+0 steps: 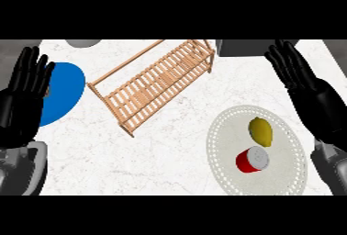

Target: Pick the can from the placemat and place it in the tiered shelf

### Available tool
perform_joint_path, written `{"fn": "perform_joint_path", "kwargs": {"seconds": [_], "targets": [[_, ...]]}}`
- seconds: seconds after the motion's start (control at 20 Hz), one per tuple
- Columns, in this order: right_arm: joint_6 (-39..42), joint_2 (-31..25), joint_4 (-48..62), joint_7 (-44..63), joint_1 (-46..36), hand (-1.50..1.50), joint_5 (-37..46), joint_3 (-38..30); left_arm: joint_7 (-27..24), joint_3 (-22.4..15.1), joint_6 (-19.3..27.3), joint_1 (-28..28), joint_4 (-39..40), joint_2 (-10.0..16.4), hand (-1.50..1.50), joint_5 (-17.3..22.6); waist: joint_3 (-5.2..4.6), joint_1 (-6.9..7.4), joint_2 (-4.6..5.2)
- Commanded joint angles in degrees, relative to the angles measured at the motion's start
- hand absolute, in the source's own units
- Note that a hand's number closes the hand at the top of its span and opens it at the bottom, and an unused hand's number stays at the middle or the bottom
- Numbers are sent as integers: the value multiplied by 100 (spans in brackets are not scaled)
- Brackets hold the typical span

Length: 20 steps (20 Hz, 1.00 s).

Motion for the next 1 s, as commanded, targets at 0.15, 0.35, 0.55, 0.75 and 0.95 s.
{"fn": "perform_joint_path", "kwargs": {"seconds": [0.15, 0.35, 0.55, 0.75, 0.95], "targets": [[-1898, -181, 108, 385, 1303, 150, 745, -1212, 740, 53, 192, 1052, 797, 41, 0, 38, -179, -694, -37], [-2658, -549, 1234, 1337, 2543, 150, 1203, -1828, 1256, -27, 351, 1612, 883, -36, 0, 141, -231, -1268, 218], [-3429, 305, 806, 1288, 3488, -150, 965, -2073, 1853, -154, 403, 1895, 687, -115, 0, 279, -182, -977, -18], [-3527, 528, -137, 1187, 4277, -150, 1313, -1608, 1846, -265, 204, 1916, 819, -136, 0, 292, -220, -686, 2], [-3264, 500, -1145, 1395, 5111, -150, 1523, -1019, 2183, -264, 236, 1667, 644, -49, 0, 245, -217, -548, 10]]}}
